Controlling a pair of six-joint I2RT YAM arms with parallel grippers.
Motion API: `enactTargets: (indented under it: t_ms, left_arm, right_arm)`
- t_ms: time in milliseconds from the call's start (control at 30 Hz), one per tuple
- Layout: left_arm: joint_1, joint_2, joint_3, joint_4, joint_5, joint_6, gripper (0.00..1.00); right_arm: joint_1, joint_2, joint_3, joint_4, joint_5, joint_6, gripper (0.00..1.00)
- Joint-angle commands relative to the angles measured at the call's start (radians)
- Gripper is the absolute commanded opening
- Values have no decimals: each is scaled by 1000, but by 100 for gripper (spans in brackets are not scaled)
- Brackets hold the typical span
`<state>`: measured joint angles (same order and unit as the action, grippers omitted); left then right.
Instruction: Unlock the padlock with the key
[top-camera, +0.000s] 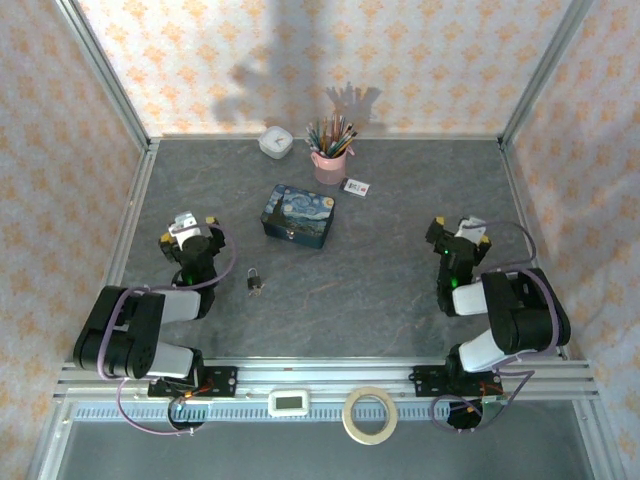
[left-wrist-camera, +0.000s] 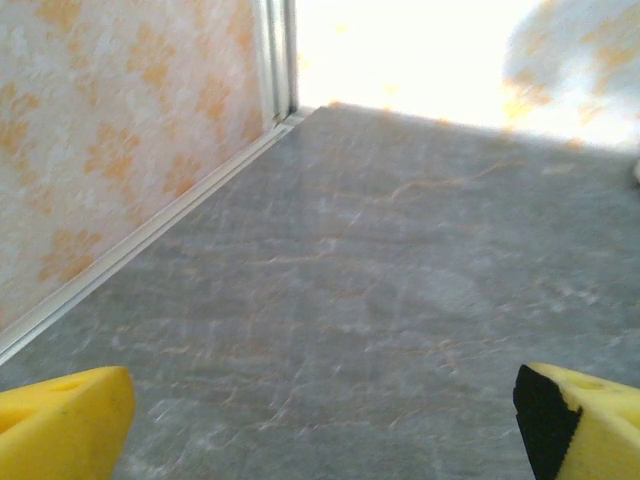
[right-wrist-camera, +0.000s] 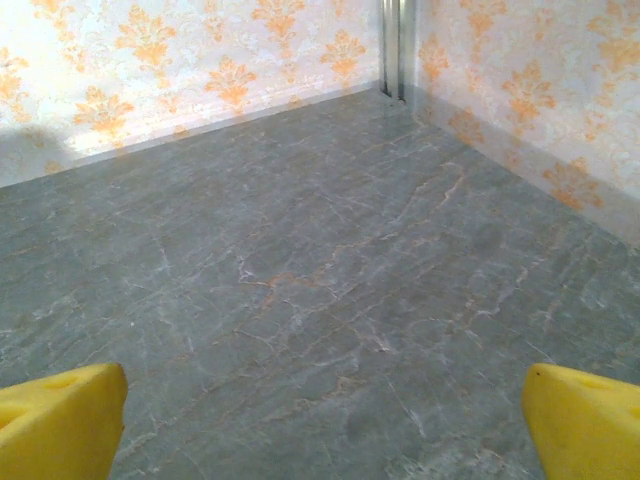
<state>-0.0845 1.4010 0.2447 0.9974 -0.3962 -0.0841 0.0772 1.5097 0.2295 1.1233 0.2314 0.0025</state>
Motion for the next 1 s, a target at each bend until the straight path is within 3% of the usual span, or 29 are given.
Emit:
enactTargets:
  t_ms: [0, 67, 333, 967]
  left_arm:
    - [12, 94, -66, 360, 135, 81, 98]
    - [12, 172, -122, 573, 152, 104, 99]
    - [12, 131, -88, 441, 138, 81, 99]
    - [12, 145, -73, 437, 109, 80, 99]
  right_arm:
    - [-4, 11, -21, 159, -8, 2, 100]
    - [-3, 15, -20, 162, -6, 1, 100]
    - [-4, 10, -20, 153, -4, 1, 100]
    - [-3, 10, -20, 153, -7, 0, 100]
